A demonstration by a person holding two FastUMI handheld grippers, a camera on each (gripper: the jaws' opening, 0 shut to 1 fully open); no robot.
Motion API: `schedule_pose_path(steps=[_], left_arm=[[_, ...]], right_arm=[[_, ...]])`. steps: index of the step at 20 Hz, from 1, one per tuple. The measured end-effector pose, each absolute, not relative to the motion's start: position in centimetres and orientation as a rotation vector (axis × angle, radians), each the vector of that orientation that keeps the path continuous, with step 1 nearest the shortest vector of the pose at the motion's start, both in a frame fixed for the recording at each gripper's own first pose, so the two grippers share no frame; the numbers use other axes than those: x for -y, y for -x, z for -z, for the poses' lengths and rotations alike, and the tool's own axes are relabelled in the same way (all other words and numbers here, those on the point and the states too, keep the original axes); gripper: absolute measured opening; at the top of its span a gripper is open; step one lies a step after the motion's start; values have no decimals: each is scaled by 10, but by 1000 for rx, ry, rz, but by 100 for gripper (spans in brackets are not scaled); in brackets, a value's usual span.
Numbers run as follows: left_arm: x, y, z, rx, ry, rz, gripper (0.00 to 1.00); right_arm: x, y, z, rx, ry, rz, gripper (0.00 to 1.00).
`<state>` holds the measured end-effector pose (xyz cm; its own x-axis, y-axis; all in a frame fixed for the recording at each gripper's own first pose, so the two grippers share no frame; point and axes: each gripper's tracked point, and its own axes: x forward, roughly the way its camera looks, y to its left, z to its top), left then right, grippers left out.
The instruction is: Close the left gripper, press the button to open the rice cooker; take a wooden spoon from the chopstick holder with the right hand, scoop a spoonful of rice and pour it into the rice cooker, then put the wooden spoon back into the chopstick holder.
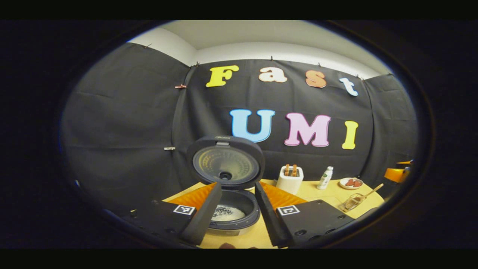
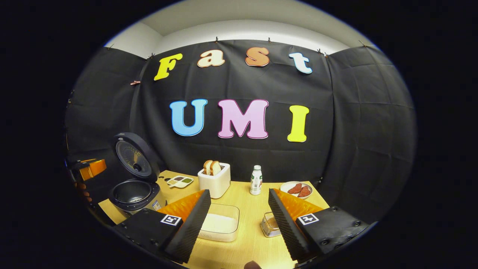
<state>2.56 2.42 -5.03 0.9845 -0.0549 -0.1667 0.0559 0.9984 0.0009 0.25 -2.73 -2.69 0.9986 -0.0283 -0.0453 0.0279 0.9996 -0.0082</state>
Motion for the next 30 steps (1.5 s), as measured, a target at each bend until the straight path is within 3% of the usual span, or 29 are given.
schedule_pose_path(steps=[8, 12, 13, 14, 16, 17, 30], left_arm=[[-9, -23, 29, -93, -6, 43, 75], [-10, -21, 33, -115, -1, 17, 88], [-10, -19, 35, -126, -1, 8, 83], [-12, -18, 37, -137, 3, 0, 88], [-14, -16, 41, -160, 9, -22, 88], [-19, -15, 43, -174, 10, -46, 83], [-37, 9, 32, -197, -37, -193, 83]], right_arm=[[72, -19, 68, -105, 40, 78, 97], [102, -32, 94, -152, 4, 124, 97], [110, -35, 101, -166, -2, 136, 97], [117, -38, 106, -175, -15, 145, 97], [129, -46, 114, -190, -46, 163, 97], [134, -50, 121, -200, -56, 171, 97], [197, -88, 197, -347, -215, 297, 97]])
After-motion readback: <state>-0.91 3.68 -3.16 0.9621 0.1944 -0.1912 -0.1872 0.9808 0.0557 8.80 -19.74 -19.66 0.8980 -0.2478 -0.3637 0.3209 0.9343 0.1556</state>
